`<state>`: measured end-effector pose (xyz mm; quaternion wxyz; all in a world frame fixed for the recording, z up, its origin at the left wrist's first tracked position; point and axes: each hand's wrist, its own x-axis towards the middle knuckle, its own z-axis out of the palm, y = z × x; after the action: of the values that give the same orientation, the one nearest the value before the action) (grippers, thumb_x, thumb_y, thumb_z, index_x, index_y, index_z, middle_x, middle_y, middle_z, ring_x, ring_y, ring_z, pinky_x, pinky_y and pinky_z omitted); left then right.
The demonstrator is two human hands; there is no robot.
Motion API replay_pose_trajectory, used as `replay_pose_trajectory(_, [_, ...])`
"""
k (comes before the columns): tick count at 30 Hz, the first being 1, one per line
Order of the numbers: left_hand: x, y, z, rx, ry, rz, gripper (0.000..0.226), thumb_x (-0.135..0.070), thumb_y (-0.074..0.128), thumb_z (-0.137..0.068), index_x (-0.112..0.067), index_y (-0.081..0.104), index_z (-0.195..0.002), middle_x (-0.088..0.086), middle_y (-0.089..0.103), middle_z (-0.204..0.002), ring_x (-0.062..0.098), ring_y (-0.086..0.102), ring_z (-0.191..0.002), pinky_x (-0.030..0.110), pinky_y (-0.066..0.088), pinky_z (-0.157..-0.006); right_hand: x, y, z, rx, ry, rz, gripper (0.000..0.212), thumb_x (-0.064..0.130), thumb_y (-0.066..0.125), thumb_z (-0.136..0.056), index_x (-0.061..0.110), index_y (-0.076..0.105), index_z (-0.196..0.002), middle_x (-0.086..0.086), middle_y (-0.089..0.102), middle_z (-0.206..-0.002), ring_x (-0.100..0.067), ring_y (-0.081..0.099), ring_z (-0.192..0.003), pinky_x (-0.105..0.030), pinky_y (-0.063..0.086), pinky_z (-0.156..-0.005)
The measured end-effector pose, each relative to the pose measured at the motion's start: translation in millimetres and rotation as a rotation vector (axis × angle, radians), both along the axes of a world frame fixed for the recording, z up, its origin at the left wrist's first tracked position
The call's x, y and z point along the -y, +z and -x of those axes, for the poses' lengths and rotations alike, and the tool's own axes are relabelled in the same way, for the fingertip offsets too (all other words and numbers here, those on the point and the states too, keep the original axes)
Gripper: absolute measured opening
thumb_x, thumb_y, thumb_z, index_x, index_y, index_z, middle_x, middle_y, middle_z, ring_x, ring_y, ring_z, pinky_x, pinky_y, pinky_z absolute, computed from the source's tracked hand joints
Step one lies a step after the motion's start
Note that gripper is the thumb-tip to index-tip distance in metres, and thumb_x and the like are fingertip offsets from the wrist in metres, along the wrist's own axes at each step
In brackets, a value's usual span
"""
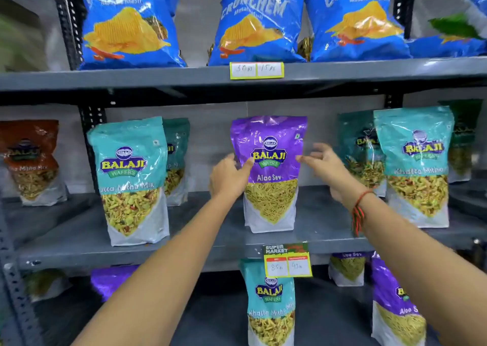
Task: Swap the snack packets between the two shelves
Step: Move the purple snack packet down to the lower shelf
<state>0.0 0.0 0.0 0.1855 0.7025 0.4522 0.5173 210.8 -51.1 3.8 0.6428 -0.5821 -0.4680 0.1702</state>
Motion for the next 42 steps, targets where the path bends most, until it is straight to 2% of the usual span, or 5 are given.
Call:
replay_pose_trajectory(5, [-15, -37, -13, 0.212, 0.069, -0.025, 0.029, -0.044, 0.063, -0.087, -0.018, 0.076, -0.095, 0.004, 0.079, -0.091, 0.027, 0.072, -0.089, 0.039, 0.056, -0.080, -23, -33, 5, 0.007, 0.075, 0.083, 0.028, 0.026, 0.072, -0.086, 0.014, 0.069, -0.111, 0.008, 0.067, -0.080, 0.006, 0.060, -0.062, -0.005, 0.044, -0.054])
replay_pose_trajectory(12, [-22, -42, -15, 0.290, 0.100, -0.047, 0.025, -0.041, 0.065, -0.085, -0.018, 0.074, -0.080, 0.002, 0.075, -0.075, 0.028, 0.070, -0.077, 0.039, 0.057, -0.074, -29, -41, 7, 0.011, -0.130, -0.074, 0.013, 0.018, 0.074, -0.083, 0.014, 0.070, -0.071, 0.007, 0.061, -0.054, 0.005, 0.050, -0.037, -0.015, 0.042, -0.055])
replay_pose_trajectory(24, [48, -57, 59, 0.401, 0.107, -0.261, 0.020, -0.033, 0.066, -0.089, -0.021, 0.069, -0.073, -0.017, 0.059, -0.056, -0.007, 0.057, -0.055, 0.010, 0.040, -0.056, 42, -47, 84, -0.077, 0.054, -0.224, 0.012, 0.015, 0.068, -0.087, 0.018, 0.069, -0.075, -0.006, 0.071, -0.074, -0.010, 0.062, -0.067, -0.024, 0.050, -0.067])
replay_pose_trajectory(29, [91, -101, 114, 0.466, 0.106, -0.285, 0.020, -0.034, 0.067, -0.086, -0.017, 0.072, -0.078, -0.016, 0.065, -0.066, -0.004, 0.058, -0.059, 0.027, 0.051, -0.066, 80, -83, 127, -0.106, 0.218, -0.171, 0.014, 0.024, 0.071, -0.082, 0.011, 0.070, -0.076, -0.024, 0.076, -0.086, -0.019, 0.063, -0.076, -0.039, 0.050, -0.074])
replay_pose_trajectory(42, [81, -311, 169, 0.266, 0.322, 0.164, 0.018, -0.028, 0.070, -0.086, -0.034, 0.066, -0.069, -0.012, 0.065, -0.059, 0.002, 0.063, -0.064, 0.017, 0.044, -0.056, 48, -294, 174, -0.067, 0.303, 0.293, 0.014, 0.022, 0.074, -0.083, 0.010, 0.068, -0.077, -0.018, 0.074, -0.074, -0.015, 0.060, -0.065, -0.038, 0.048, -0.068])
